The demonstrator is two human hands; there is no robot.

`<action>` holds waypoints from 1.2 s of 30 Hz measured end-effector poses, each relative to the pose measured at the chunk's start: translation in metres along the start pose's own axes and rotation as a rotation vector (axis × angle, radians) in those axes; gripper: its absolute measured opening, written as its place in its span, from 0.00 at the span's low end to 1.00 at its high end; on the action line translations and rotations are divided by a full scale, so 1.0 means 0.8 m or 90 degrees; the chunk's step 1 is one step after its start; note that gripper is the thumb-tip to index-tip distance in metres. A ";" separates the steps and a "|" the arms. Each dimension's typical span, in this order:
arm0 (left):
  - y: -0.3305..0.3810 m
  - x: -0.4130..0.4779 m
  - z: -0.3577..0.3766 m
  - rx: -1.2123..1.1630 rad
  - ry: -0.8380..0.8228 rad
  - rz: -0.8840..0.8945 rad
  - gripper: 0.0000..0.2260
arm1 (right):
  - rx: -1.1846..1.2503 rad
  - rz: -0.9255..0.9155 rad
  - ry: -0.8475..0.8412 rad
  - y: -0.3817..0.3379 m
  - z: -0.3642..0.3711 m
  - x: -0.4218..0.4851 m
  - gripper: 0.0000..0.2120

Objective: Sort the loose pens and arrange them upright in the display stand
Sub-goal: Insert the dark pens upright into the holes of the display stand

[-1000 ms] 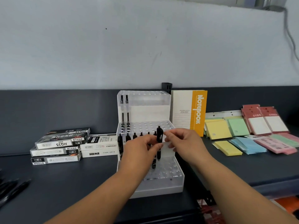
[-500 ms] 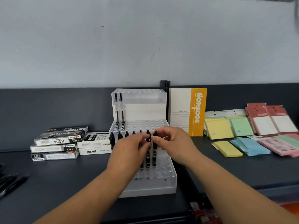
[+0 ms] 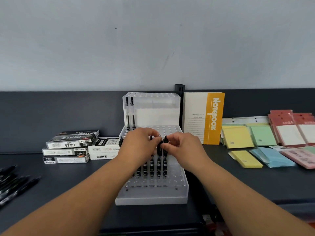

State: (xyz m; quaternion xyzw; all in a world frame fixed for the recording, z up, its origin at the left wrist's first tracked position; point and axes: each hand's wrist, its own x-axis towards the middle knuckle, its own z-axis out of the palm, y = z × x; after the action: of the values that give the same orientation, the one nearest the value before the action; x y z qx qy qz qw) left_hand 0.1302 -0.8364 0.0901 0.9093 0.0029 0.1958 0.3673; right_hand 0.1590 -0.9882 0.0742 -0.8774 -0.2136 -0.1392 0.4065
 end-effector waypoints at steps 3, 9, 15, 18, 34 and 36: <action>0.002 0.003 -0.005 -0.017 -0.032 -0.004 0.03 | 0.001 0.008 0.008 0.001 0.001 -0.001 0.13; 0.000 -0.005 -0.006 -0.025 -0.012 -0.002 0.04 | 0.010 0.045 0.043 0.000 0.007 -0.018 0.17; -0.022 -0.044 -0.023 0.015 0.138 0.064 0.08 | -0.042 -0.044 0.158 -0.025 0.018 -0.043 0.15; -0.045 -0.065 -0.044 0.070 0.177 0.091 0.09 | -0.078 -0.112 0.137 -0.053 0.034 -0.055 0.14; -0.318 -0.157 -0.268 0.343 0.227 -0.062 0.13 | -0.116 -0.149 -0.188 -0.226 0.284 -0.052 0.23; -0.347 -0.166 -0.296 0.328 0.221 -0.104 0.13 | -0.107 -0.121 -0.216 -0.238 0.323 -0.050 0.22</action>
State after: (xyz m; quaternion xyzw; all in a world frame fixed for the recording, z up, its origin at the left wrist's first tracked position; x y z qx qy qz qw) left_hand -0.0384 -0.4953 0.0121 0.9221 0.1881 0.3108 0.1333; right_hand 0.0496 -0.6889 0.0194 -0.8951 -0.3482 -0.0446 0.2749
